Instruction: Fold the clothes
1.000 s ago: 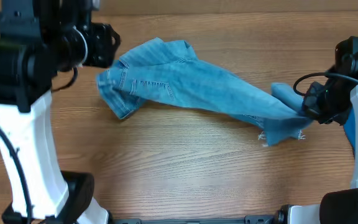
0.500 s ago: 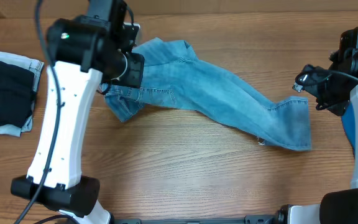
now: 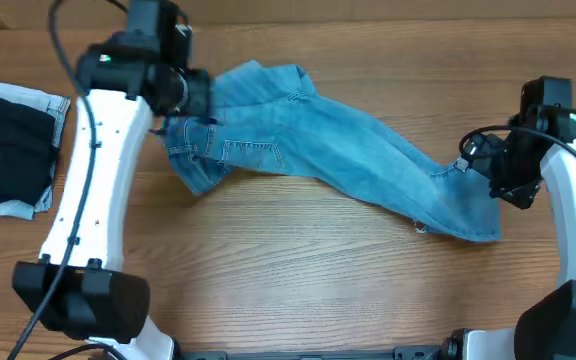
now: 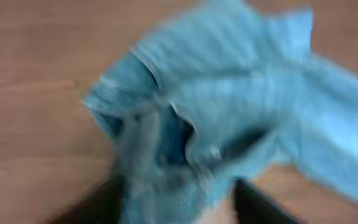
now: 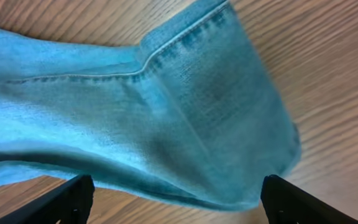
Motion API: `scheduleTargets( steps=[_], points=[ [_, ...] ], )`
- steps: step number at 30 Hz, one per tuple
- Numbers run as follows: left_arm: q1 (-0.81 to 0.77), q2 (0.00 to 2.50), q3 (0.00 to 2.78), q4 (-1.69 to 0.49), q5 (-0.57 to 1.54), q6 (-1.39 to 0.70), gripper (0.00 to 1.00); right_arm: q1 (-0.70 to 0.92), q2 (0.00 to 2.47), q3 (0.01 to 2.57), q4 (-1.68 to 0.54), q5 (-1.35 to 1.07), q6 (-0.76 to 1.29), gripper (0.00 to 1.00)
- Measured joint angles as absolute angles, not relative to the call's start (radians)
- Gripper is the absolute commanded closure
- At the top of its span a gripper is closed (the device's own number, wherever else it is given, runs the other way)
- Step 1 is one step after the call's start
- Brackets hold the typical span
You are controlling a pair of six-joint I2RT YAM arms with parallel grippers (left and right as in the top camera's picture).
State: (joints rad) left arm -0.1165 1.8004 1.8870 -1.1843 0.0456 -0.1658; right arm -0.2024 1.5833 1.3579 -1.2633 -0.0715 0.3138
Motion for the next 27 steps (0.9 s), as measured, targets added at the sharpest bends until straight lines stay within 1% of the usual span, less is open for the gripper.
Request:
scheduleTargets(
  steps=[1,2,3,6,9,13,15,20,22,24,27],
  points=[
    [-0.098,1.802,1.887,-1.161,0.055,-0.16,0.8,-0.202,1.583,1.349,-1.254,-0.082,0.315,0.13],
    [-0.085,1.808,1.887,-1.15,0.06,-0.166,0.9,-0.202,1.583,1.346,-1.251,-0.091,0.314,0.13],
    [-0.078,1.819,1.887,-1.137,0.068,-0.162,0.96,-0.202,1.583,1.345,-1.248,-0.099,0.314,0.13],
    [-0.082,1.916,1.888,-1.132,0.102,-0.157,0.96,-0.202,1.583,1.345,-1.242,-0.12,0.314,0.14],
    [-0.085,2.026,1.887,-1.179,0.163,-0.155,0.96,-0.202,1.583,1.345,-1.241,-0.127,0.314,0.14],
    [-0.116,2.086,1.875,-1.402,0.256,-0.154,0.96,-0.202,1.583,1.345,-1.241,-0.127,0.313,0.16],
    [-0.162,2.084,1.879,-1.536,0.286,-0.147,0.96,-0.202,1.583,1.345,-1.24,-0.128,0.314,0.17],
    [-0.322,2.059,1.878,-1.615,0.311,-0.129,0.96,-0.202,1.583,1.345,-1.242,-0.127,0.313,0.17],
    [-0.385,2.026,1.878,-1.647,0.287,-0.13,0.96,-0.202,1.583,1.345,-1.238,-0.127,0.313,0.12],
    [-0.424,2.004,1.878,-1.66,0.239,-0.151,0.96,-0.202,1.583,1.345,-1.219,-0.126,0.311,0.1],
    [-0.446,1.999,1.878,-1.626,0.131,-0.217,0.95,-0.203,1.583,1.345,-1.197,-0.105,0.325,0.01]
  ],
)
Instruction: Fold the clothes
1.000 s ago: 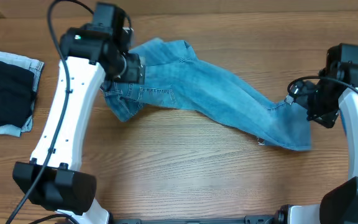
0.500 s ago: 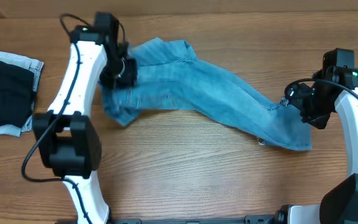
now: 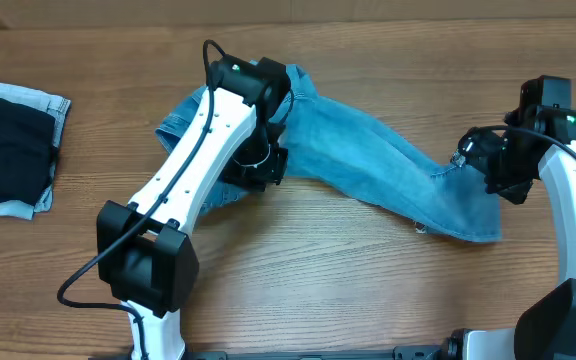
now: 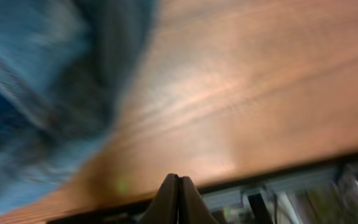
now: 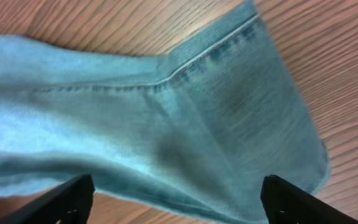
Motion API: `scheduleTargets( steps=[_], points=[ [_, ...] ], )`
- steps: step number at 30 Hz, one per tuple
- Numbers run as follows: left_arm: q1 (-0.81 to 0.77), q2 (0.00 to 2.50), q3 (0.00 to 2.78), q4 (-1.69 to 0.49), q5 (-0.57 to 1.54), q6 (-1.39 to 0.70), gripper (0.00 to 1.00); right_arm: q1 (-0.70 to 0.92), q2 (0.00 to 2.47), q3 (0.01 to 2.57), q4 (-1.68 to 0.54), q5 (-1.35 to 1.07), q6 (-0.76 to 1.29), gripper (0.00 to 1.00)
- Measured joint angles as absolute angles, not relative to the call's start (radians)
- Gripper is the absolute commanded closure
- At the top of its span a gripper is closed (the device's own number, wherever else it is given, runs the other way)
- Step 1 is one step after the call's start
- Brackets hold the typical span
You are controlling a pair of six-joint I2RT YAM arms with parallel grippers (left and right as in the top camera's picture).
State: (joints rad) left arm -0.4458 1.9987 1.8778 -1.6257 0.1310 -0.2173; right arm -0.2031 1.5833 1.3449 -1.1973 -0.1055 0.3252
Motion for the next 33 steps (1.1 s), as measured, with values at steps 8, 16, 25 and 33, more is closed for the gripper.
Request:
scheduleTargets(
  steps=[8,16,25,33],
  points=[
    [-0.41,1.999,1.878,-1.502,-0.157,-0.337,0.84,-0.408,1.583,1.345,-1.188,-0.089,0.333,0.0],
    [-0.373,1.999,1.878,-1.484,-0.197,-0.338,0.82,-0.437,1.758,1.285,-1.113,-0.224,0.214,0.18],
    [-0.364,1.999,1.878,-1.483,-0.199,-0.338,0.8,-0.42,1.847,1.182,-0.971,-0.383,0.133,0.96],
    [-0.364,1.999,1.878,-1.483,-0.191,-0.338,0.8,-0.418,1.722,1.33,-0.862,-0.373,0.15,0.96]
  ],
)
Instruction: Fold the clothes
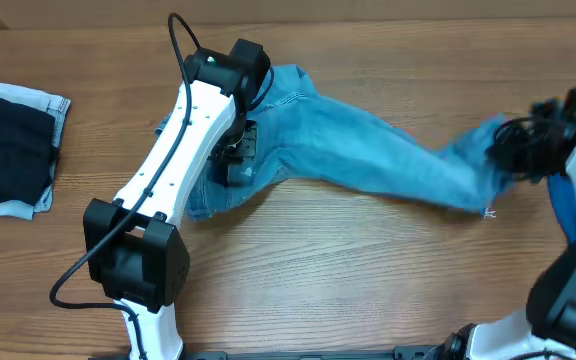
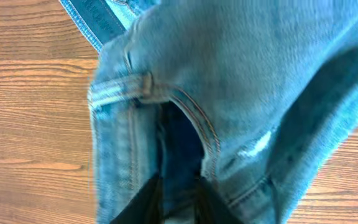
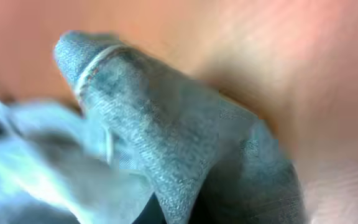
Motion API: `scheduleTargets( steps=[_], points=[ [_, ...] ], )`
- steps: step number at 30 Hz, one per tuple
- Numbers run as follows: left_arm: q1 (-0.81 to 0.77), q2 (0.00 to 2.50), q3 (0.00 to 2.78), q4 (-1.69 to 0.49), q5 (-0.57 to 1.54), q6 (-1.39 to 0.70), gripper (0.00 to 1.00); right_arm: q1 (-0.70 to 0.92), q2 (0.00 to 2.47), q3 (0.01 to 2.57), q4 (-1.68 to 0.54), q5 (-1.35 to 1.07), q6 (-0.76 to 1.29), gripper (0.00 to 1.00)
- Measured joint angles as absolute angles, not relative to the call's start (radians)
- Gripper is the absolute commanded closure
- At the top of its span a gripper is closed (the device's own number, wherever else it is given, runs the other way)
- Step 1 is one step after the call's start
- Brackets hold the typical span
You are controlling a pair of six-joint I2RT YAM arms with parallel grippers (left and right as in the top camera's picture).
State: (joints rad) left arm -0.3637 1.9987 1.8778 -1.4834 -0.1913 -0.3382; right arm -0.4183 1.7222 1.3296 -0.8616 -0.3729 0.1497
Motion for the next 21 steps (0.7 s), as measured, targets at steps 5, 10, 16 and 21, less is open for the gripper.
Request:
scheduleTargets(
  steps=[5,10,16,21],
  points=[
    [-0.364,1.999,1.878,-1.498,-0.191,-0.338,0.8,-0.416,1.604,1.385,-0.689,-0.198,0.136,0.91],
    [-0.364,1.999,1.878,-1.501,-0.191,-0.338,0.8,-0.416,1.616,1.386,-0.765,-0.094,0.137,0.31],
    [-0.364,1.999,1.878,-1.502,-0.112,-0.31,0.69,-0.416,1.631,1.386,-0.929,-0.045,0.253,0.3],
    [-0.395,1.999,1.878,-1.457,-0.004,-0.231,0.85,-0.384,1.631,1.386,-1.06,-0.14,0.288,0.3]
  ],
)
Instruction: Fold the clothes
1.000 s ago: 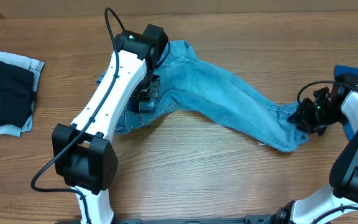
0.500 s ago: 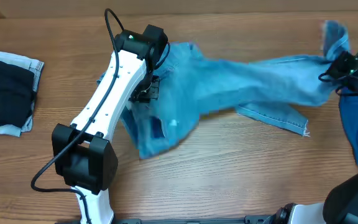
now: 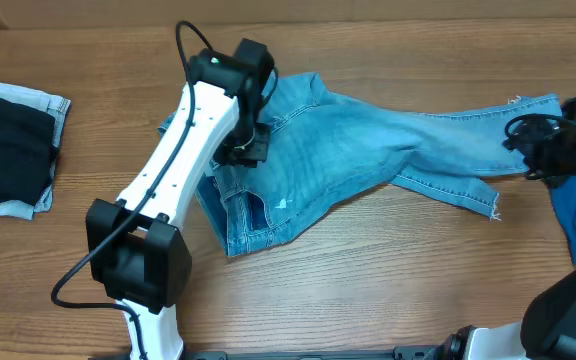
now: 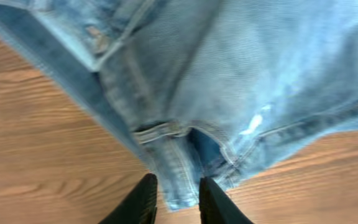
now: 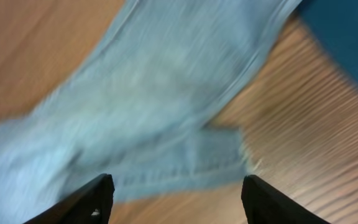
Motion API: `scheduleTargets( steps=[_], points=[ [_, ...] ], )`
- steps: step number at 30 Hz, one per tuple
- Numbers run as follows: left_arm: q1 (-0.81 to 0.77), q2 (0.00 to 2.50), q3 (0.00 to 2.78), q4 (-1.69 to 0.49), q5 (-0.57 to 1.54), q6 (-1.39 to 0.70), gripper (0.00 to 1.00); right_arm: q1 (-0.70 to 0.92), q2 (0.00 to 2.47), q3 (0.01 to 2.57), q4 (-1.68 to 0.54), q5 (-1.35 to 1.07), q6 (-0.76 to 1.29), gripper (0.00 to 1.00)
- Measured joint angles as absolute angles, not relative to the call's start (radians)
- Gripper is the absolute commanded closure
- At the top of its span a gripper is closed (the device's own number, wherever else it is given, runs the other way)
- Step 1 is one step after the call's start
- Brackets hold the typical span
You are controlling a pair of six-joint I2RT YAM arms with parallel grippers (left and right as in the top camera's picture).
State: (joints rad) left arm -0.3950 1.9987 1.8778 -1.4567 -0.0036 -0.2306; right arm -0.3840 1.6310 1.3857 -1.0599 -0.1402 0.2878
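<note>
Light blue jeans [image 3: 348, 140] lie spread on the wooden table [image 3: 368, 290], waist at front left and two legs running right. My left gripper [image 3: 250, 148] hangs over the waist end. In the left wrist view its fingers [image 4: 177, 186] stand a little apart, with the waistband [image 4: 166, 134] on the table below them and nothing pinched. My right gripper [image 3: 524, 145] is near the leg ends. The right wrist view shows it [image 5: 178, 186] wide open above a blurred leg [image 5: 148, 106].
A folded stack of dark and pale clothes [image 3: 8, 150] sits at the table's left edge. A dark blue cloth [image 3: 570, 215] lies at the right edge beside my right arm, and shows in the right wrist view as a dark blue patch [image 5: 347, 37].
Both grippers have let go of the jeans. The leg held up at the far right now lies on the table, and the waist lies flat, nearer the front.
First the jeans lay bunched, with my left gripper at the waist and my right gripper open over a leg hem. Then my left arm was over the jeans' middle. Later both grippers held the jeans, stretched between them. Now the jeans lie spread, released.
</note>
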Motion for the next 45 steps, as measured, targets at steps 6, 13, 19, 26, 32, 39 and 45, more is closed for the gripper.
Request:
scheduleTargets(
  steps=[6,13,19,26,32,39,45],
  points=[
    [-0.486,1.982,1.878,-1.446,-0.01,-0.261,0.91,-0.262,1.631,1.386,-1.176,-0.307,0.223,0.3],
    [-0.549,1.582,1.875,-1.446,-0.258,-0.42,0.78,0.016,1.631,1.386,-1.129,-0.353,0.152,0.26],
    [-0.625,1.392,1.884,-1.592,-0.442,-0.534,0.0,0.121,1.631,1.386,-1.103,-0.248,0.215,0.24],
    [-0.586,1.472,1.552,-1.371,-0.259,-0.469,0.13,0.12,1.631,1.386,-1.123,-0.19,0.236,0.24],
    [-0.514,1.506,1.26,-1.164,-0.097,-0.495,0.25,0.12,1.631,1.386,-1.168,-0.152,0.236,0.23],
    [-0.495,1.515,0.976,-0.962,0.039,-0.53,0.25,0.118,1.631,1.386,-1.173,-0.14,0.236,0.23],
    [-0.495,1.515,0.889,-0.794,0.04,-0.551,0.56,0.118,1.631,1.386,-1.182,-0.138,0.236,0.24]
  ],
)
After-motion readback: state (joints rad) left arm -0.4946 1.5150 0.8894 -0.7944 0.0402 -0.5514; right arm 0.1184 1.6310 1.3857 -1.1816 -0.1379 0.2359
